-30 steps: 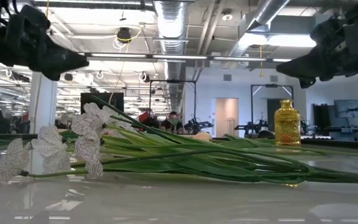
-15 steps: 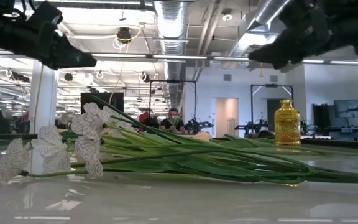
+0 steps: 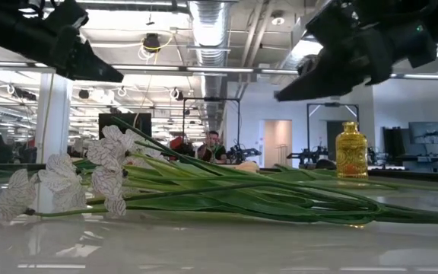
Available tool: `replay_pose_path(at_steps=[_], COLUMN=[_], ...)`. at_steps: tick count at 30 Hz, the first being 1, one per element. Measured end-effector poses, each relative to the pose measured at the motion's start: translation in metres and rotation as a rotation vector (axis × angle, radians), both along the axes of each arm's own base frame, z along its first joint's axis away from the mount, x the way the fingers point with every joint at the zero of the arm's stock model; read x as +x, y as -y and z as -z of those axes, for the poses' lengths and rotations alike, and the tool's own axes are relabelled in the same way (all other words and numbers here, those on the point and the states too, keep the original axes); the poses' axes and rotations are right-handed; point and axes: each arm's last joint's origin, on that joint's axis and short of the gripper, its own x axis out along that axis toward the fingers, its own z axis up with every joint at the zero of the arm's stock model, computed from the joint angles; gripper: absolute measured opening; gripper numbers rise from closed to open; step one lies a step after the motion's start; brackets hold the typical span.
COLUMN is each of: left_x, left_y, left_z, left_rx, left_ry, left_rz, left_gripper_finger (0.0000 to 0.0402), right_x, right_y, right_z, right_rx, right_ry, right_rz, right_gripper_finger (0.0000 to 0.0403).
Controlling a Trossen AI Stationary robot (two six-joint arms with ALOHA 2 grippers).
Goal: Sort flowers into vase by color
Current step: Put the top red flowers into the red vase
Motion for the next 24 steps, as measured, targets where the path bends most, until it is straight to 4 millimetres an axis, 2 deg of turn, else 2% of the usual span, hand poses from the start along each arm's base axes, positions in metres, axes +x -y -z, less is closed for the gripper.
replay_pose_path(at_steps=[6,12,15,19,24], left_x=[0.002,-0.002,-0.003,0.000,0.010], left_y=[0.000,-0.002,-0.003,-0.007,-0.014], left_z=[0.006,-0.021,-0.025,-0.015,-0.009], left_rx=[-0.050,-0.156,-0.237,-0.307,-0.360], left_ry=[-0.044,-0.103,-0.153,-0.272,-0.348], left_rz=[-0.054,-0.153,-0.233,-0.310,-0.375], left_gripper_finger=[0.0113,0.0113,0.0113,0.0116,0.0157], right_x=[0.027,0.046,0.049,0.049,0.049], right_y=[-0.005,-0.010,-0.010,-0.010,-0.009], right_z=[0.005,0.004,0.001,0.000,0.000], right_rx=[-0.088,-0.159,-0.161,-0.165,-0.170], right_ry=[0.050,0.026,0.036,0.037,0.037], right_rz=[0.043,0.016,0.015,0.025,0.050], right_gripper_finger=[0.0060,0.0086,0.0113,0.0152,0.0189])
